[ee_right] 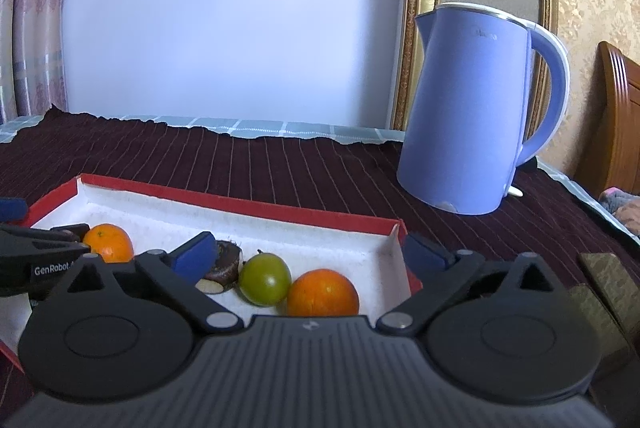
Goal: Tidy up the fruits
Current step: 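Lower the yellow-brown fruit into the tray and open the left tool while the right tool releases the green fruit, then withdraw both open tools back from the tray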
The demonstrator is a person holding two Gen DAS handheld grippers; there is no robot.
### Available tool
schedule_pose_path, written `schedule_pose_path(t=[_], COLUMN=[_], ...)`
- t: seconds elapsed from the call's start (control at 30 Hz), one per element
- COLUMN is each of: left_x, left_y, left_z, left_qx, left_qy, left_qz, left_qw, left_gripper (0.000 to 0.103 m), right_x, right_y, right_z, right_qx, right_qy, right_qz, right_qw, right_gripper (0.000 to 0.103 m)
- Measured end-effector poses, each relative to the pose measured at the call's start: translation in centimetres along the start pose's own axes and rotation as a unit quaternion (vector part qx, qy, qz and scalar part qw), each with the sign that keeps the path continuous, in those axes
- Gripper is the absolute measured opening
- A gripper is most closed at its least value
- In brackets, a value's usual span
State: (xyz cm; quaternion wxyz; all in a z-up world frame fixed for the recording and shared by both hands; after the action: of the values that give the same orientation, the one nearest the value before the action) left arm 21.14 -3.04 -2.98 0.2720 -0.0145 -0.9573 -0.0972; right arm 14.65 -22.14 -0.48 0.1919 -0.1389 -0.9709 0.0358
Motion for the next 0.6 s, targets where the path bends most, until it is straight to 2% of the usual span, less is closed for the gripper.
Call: schedule_pose_path(t=[0.2, 0.3, 0.4, 0.6], left_x=[1.4, 2.3, 3.1, 4.0], left_y=[0.6, 0.9, 1.3, 1.8], left_z=[1.1, 1.5, 1.7, 2.1], left_qx=[0.008, 0.01, 0.016, 0.024], left_qy=[0.015, 0.006, -0.002, -0.008], left_qz=[0.012, 0.009, 0.003, 0.006], left_qw=[0.9998, 0.9999, 0.9999, 0.9997], left_gripper=[0.07, 0.072, 0.079, 0.079], right_x=[1.5, 2.4, 3.1, 3.5], right_y=[-0.1, 0.0, -0.1, -0.3], right_z=[0.6, 1.2, 1.6, 1.9], right_qx=[0.001, 0.0, -0.002, -0.004], right_qy=[-0.009, -0.011, -0.015, -0.014], right_qz=[-0.002, -0.011, -0.011, -0.009], right_qw=[1.0, 1.0, 1.0, 1.0], right_gripper=[0.103, 0.103, 0.103, 0.103])
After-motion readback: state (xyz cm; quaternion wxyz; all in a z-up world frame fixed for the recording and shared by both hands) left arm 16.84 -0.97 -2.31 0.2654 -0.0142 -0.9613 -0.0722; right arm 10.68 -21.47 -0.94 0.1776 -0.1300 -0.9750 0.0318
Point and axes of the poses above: each gripper's, at about its wrist camera, not at the fingertips, and x roughly against the way its jaws point, y to its left, z to its underside, the point moved 4 cm from there along -x, roughly the way its jaws point, and after that the axes turned 1 degree about z, right-handed, at the moved point
